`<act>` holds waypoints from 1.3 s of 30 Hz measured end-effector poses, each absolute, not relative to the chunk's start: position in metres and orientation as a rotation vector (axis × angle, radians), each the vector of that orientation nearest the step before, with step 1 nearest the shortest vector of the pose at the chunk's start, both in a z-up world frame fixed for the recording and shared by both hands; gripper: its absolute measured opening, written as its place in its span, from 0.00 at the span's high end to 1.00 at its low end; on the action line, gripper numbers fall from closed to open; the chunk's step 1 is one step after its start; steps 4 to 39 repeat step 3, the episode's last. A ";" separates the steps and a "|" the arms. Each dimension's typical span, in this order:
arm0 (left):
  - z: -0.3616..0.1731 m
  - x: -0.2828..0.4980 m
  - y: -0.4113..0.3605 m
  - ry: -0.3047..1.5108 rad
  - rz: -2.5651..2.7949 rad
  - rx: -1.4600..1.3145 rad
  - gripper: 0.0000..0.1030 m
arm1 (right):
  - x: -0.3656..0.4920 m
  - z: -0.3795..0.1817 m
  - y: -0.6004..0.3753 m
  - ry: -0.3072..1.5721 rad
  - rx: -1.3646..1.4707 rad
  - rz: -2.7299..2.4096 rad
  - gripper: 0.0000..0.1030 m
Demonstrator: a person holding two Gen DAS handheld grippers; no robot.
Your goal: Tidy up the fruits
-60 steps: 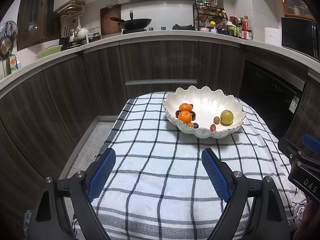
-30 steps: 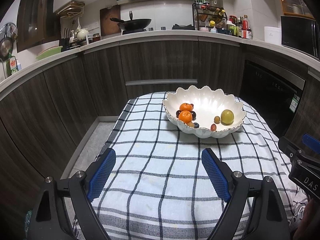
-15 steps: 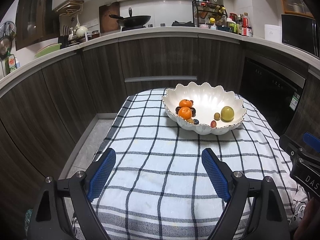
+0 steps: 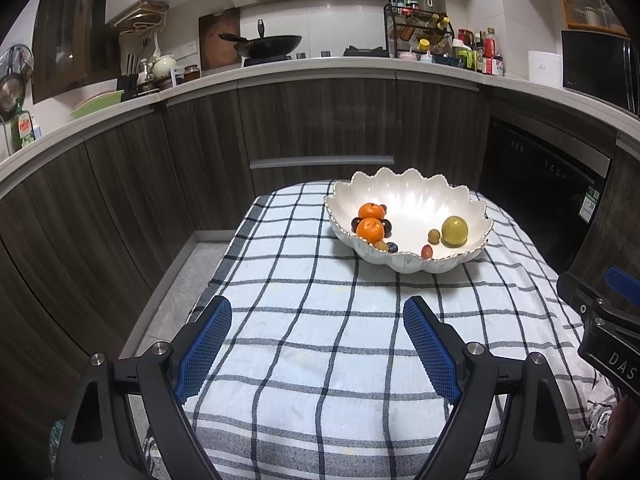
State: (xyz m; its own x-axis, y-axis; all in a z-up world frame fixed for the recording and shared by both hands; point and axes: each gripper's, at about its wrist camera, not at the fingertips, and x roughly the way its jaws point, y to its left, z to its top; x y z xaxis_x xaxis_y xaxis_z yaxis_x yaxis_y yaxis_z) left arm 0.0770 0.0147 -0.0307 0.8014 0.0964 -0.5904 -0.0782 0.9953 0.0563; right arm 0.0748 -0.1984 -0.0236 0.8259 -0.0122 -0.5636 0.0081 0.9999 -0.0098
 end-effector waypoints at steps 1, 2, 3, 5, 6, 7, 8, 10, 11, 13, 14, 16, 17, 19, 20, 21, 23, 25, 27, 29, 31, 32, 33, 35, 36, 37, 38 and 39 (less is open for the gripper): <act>-0.031 0.077 0.014 0.634 0.093 0.028 0.14 | 0.075 -0.024 -0.198 0.599 -0.006 -0.011 0.19; -0.031 0.077 0.014 0.636 0.091 0.026 0.14 | 0.075 -0.024 -0.198 0.599 -0.006 -0.011 0.19; -0.031 0.078 0.014 0.639 0.089 0.024 0.14 | 0.075 -0.024 -0.198 0.600 -0.006 -0.011 0.19; -0.031 0.078 0.014 0.639 0.089 0.024 0.14 | 0.075 -0.024 -0.198 0.600 -0.006 -0.011 0.19; -0.031 0.078 0.014 0.639 0.089 0.024 0.14 | 0.075 -0.024 -0.198 0.600 -0.006 -0.011 0.19; -0.031 0.078 0.014 0.639 0.089 0.024 0.14 | 0.075 -0.024 -0.198 0.600 -0.006 -0.011 0.19; -0.031 0.078 0.014 0.639 0.089 0.024 0.14 | 0.075 -0.024 -0.198 0.600 -0.006 -0.011 0.19; -0.031 0.078 0.014 0.639 0.089 0.024 0.14 | 0.075 -0.024 -0.198 0.600 -0.006 -0.011 0.19; -0.031 0.078 0.014 0.639 0.089 0.024 0.14 | 0.075 -0.024 -0.198 0.600 -0.006 -0.011 0.19; -0.031 0.078 0.014 0.639 0.089 0.024 0.14 | 0.075 -0.024 -0.198 0.600 -0.006 -0.011 0.19; -0.031 0.078 0.014 0.639 0.089 0.024 0.14 | 0.075 -0.024 -0.198 0.600 -0.006 -0.011 0.19; -0.031 0.078 0.014 0.639 0.089 0.024 0.14 | 0.075 -0.024 -0.198 0.600 -0.006 -0.011 0.19; -0.031 0.078 0.014 0.639 0.089 0.024 0.14 | 0.075 -0.024 -0.198 0.600 -0.006 -0.011 0.19; -0.031 0.078 0.014 0.639 0.089 0.024 0.14 | 0.075 -0.024 -0.198 0.600 -0.006 -0.011 0.19; -0.031 0.078 0.014 0.639 0.089 0.024 0.14 | 0.075 -0.024 -0.198 0.600 -0.006 -0.011 0.19; -0.031 0.078 0.014 0.639 0.089 0.024 0.14 | 0.075 -0.024 -0.198 0.600 -0.006 -0.011 0.19; -0.031 0.078 0.014 0.639 0.089 0.024 0.14 | 0.075 -0.024 -0.198 0.600 -0.006 -0.011 0.19; -0.031 0.078 0.014 0.639 0.089 0.024 0.14 | 0.075 -0.024 -0.198 0.600 -0.006 -0.011 0.19; -0.031 0.078 0.014 0.639 0.089 0.024 0.14 | 0.075 -0.024 -0.198 0.600 -0.006 -0.011 0.19; -0.031 0.078 0.014 0.639 0.089 0.024 0.14 | 0.075 -0.024 -0.198 0.600 -0.006 -0.011 0.19; -0.031 0.078 0.014 0.639 0.089 0.024 0.14 | 0.075 -0.024 -0.198 0.600 -0.006 -0.011 0.19; -0.031 0.078 0.014 0.639 0.089 0.024 0.14 | 0.075 -0.024 -0.198 0.600 -0.006 -0.011 0.19; -0.031 0.078 0.014 0.639 0.089 0.024 0.14 | 0.075 -0.024 -0.198 0.600 -0.006 -0.011 0.19; -0.031 0.078 0.014 0.639 0.089 0.024 0.14 | 0.075 -0.024 -0.198 0.600 -0.006 -0.011 0.19; -0.031 0.078 0.014 0.639 0.089 0.024 0.14 | 0.075 -0.024 -0.198 0.600 -0.006 -0.011 0.19; -0.031 0.078 0.014 0.639 0.089 0.024 0.14 | 0.075 -0.024 -0.198 0.600 -0.006 -0.011 0.19; -0.031 0.078 0.014 0.639 0.089 0.024 0.14 | 0.075 -0.024 -0.198 0.600 -0.006 -0.011 0.19; -0.031 0.078 0.014 0.639 0.089 0.024 0.14 | 0.075 -0.024 -0.198 0.600 -0.006 -0.011 0.19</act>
